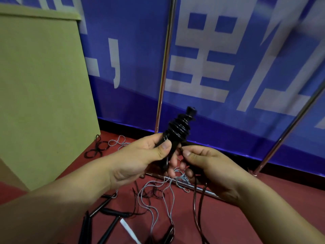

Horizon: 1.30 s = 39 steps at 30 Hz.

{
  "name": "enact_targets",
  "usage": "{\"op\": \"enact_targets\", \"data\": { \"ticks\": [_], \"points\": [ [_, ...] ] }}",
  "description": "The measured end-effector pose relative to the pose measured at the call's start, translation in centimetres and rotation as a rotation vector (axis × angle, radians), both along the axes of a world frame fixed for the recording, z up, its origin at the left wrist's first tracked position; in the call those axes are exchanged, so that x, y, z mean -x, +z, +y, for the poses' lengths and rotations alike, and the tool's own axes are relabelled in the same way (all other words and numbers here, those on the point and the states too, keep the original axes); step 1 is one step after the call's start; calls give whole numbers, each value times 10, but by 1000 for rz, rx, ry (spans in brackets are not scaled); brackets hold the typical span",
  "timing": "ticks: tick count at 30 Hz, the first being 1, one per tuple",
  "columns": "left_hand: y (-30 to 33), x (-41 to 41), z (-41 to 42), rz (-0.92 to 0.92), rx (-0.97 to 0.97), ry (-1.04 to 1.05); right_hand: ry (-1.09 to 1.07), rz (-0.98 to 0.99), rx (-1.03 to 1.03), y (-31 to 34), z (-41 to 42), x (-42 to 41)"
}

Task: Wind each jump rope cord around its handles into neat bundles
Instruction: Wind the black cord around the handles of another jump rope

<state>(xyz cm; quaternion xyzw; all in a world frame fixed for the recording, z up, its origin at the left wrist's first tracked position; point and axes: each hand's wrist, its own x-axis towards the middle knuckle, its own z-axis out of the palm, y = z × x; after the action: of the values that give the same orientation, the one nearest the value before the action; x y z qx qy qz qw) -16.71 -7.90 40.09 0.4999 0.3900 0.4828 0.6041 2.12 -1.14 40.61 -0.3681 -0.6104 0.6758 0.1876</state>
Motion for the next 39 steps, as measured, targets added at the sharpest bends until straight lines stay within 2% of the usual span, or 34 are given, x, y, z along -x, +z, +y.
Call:
{"op": "enact_targets", "data": {
  "ticks": [4, 8, 13, 19, 25, 28, 34, 37, 39],
  "points": [
    [3, 4, 3, -94, 60, 146, -40, -33, 92, -2, 0, 2],
    [3, 3, 5, -16, 92, 270, -150, -6, 107, -5, 1, 5],
    [-4, 5, 8, 130, 92, 332, -221, -95, -30, -9, 7, 4],
    [-8, 3, 11, 195, 93, 369, -206, -249, -345, -15, 6, 7],
    [-15, 8, 14, 278, 102, 407, -113, -282, -405, -12, 2, 7],
    [-18, 9, 16, 336, 108, 436, -68, -409, -562, -16, 1, 6],
    [-32, 16, 17, 711, -1, 403, 50, -624, -815, -26, -9, 6],
    [-37, 19, 16, 1019, -54, 394, 61, -666, -916, -29, -15, 5],
    [-38, 19, 16, 1122, -92, 393, 80, -683, -997, -29, -20, 5]
  ]
}}
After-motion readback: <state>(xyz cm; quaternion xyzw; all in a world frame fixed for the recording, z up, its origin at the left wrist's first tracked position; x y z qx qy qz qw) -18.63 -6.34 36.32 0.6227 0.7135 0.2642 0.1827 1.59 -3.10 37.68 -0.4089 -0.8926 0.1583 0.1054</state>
